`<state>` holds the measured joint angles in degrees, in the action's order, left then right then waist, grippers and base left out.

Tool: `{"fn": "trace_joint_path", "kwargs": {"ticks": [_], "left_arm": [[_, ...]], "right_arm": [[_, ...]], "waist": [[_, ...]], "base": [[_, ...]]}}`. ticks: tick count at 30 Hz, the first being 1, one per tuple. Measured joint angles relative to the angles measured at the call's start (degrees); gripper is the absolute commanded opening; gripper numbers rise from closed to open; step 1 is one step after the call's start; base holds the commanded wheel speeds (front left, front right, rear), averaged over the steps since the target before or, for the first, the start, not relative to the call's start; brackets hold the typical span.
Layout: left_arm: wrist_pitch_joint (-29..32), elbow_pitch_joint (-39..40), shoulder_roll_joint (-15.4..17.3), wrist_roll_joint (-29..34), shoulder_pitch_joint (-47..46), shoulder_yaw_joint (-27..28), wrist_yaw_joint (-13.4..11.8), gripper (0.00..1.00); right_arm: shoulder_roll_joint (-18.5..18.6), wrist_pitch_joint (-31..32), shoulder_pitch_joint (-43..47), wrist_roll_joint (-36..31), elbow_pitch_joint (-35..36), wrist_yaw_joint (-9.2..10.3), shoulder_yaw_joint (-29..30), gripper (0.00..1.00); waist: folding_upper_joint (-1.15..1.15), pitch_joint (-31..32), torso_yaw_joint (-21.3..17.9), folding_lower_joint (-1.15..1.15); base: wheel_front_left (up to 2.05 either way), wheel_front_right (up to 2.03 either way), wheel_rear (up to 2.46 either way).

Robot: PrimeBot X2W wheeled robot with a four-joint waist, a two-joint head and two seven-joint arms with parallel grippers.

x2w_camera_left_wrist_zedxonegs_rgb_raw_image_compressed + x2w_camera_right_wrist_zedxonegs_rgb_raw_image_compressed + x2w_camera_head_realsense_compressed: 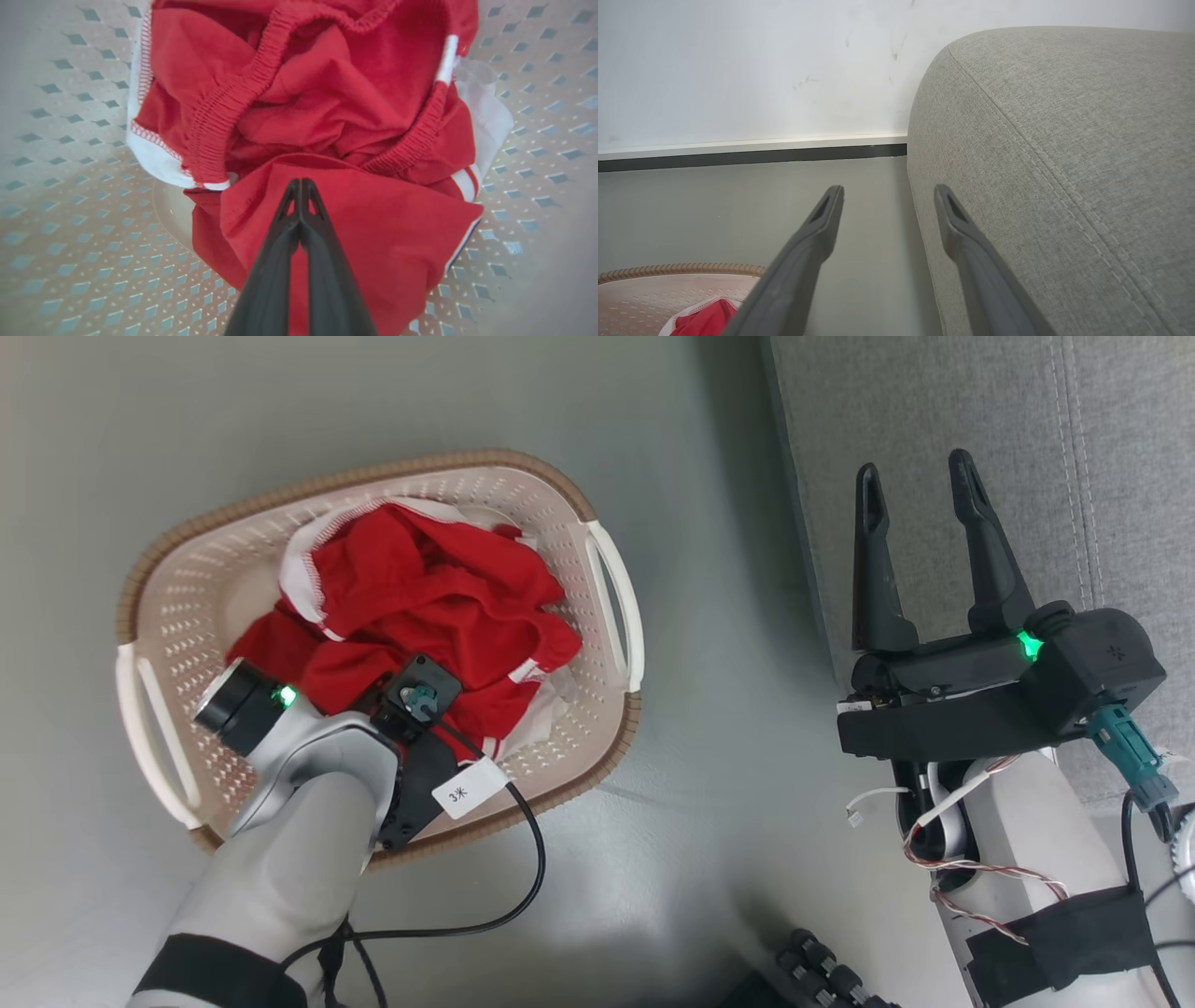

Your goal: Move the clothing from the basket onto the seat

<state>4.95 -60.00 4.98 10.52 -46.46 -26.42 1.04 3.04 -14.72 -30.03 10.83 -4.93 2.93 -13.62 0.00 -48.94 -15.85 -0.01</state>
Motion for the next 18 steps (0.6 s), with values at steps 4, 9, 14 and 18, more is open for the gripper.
{"fn": "trace_joint_path", "kwargs": {"ticks": [4, 9, 14, 18], "left_arm": [[-1.77, 0.16, -0.73, -0.47, -0.22, 0.01, 0.37, 0.00], [-4.53, 1.01, -1.56, -2.52, -0.21, 0.24, 0.56, 0.00], [-7.92, 1.83, -1.99, -4.19, -0.02, 0.98, 1.00, 0.00], [-10.55, 2.85, -2.27, -6.37, 0.29, 1.56, 0.99, 0.00]], "right_arm": [[0.00, 0.00, 0.02, -0.02, -0.94, 0.00, 0.44, 1.00], [0.00, 0.00, 0.10, -0.26, -1.68, -0.42, 1.15, 1.00], [0.40, 0.00, 0.86, -0.55, -2.78, -0.47, 2.14, 1.00], [0.82, 0.00, 2.10, -0.79, -3.35, -0.51, 2.61, 1.00]], "waist": [[0.00, 1.49, 0.78, 0.00], [0.00, 3.73, 1.88, 0.00], [0.00, 6.82, 3.41, 0.00], [0.00, 9.06, 4.48, 0.00]], "base": [[0.00, 0.00, 0.00], [0.00, 0.00, 0.00], [0.00, 0.00, 0.00], [0.00, 0.00, 0.00]]}}
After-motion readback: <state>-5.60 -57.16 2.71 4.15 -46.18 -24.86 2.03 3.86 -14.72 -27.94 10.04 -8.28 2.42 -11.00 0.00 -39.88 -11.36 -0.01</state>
